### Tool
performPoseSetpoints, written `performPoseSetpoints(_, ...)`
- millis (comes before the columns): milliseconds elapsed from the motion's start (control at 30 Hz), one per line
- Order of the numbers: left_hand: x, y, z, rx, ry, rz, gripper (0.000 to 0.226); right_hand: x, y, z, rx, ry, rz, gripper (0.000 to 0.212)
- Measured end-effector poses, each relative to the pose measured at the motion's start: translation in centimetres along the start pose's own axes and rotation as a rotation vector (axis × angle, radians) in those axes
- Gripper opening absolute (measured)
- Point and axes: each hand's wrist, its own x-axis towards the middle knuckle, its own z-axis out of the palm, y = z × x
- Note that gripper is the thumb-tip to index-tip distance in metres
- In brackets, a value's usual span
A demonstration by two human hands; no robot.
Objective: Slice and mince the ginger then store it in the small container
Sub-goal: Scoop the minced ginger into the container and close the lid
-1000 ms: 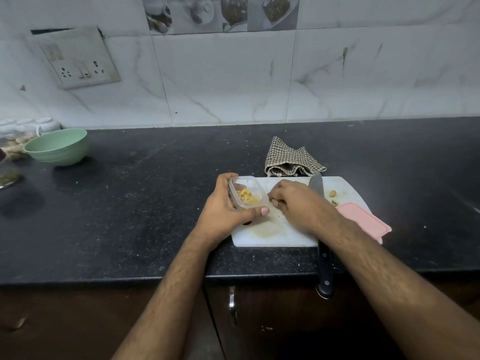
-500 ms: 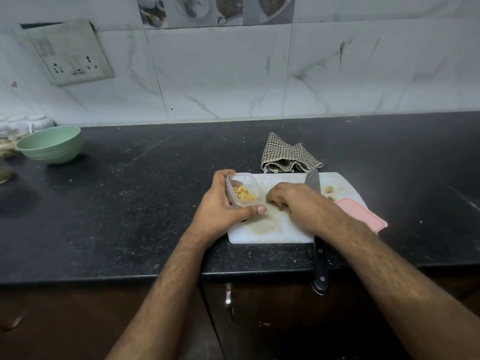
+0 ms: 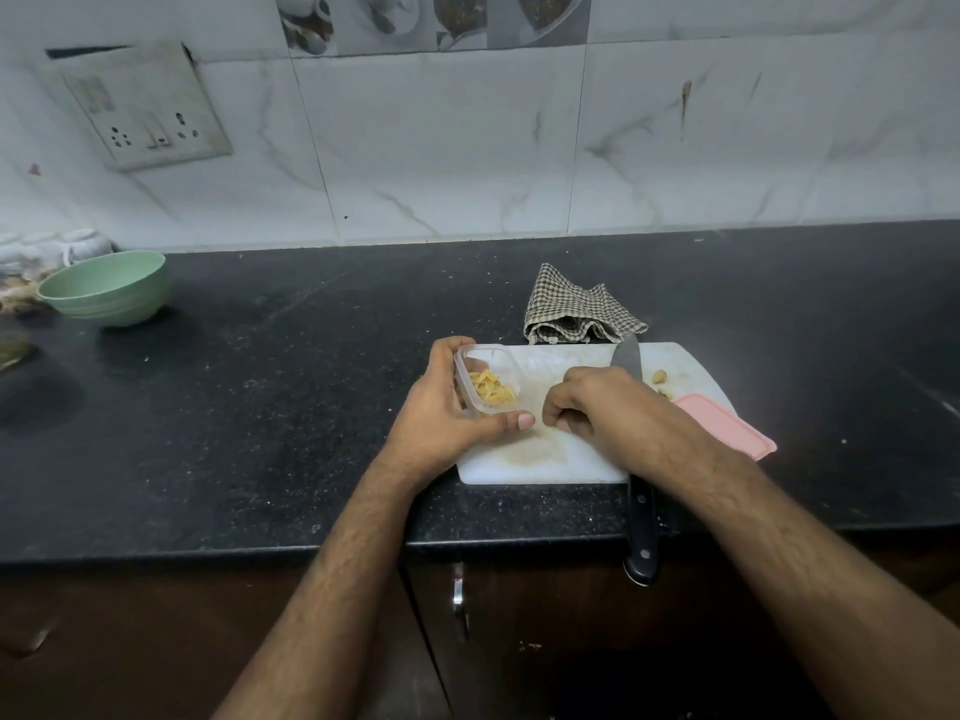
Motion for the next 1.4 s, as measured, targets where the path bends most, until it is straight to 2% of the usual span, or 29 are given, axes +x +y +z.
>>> performPoseSetpoints(267,0.1,0.1,0.1,0.018,-0.01,0.008,0.1,0.4,-0.4,-0.8,0.049,0.061,0.157,0.017)
performPoseSetpoints(367,0.1,0.1,0.0,0.026,-0.014,0.007,0.1,0.9,-0.7,-1.4,0.042,0.18,0.181,0.019)
performPoseSetpoints(500,0.0,0.3,-0.1,0.033,-0.043,0.027,0.098,1.5,-3.2,-2.4,0.222,0.356,0.096,0.017)
performPoseSetpoints(633,-0.2,0.6,0.2,0.028,-0.079,0.058,0.097,2.6,-4.8,-2.2,0.226,0.322,0.037,0.011)
performPoseSetpoints(767,-0.2,0.5,0.2,0.017,-0.069,0.061,0.098,2.7,-4.3,-2.5,0.173,0.243,0.078,0.032)
performPoseSetpoints(900,0.1,0.3,-0.1,0.03,-0.054,0.064,0.098,1.6,-2.1,-3.4,0.19,0.409,0.172,0.011)
performPoseSetpoints(1033,0.0,0.2,-0.1,0.063,-0.063,0.078,0.099,0.1,-0.2,-2.3,0.067,0.242,0.309,0.011)
performPoseSetpoints(1133,-0.1,0.2,0.1,0.076,-0.08,0.075,0.1,-0.5,0.7,-0.8,0.033,0.204,0.378,0.015)
performPoseSetpoints(1400,-0.5,0.7,0.1,0.137,-0.087,0.063,0.104,-0.7,-0.5,-0.5,0.006,0.141,0.361,0.005)
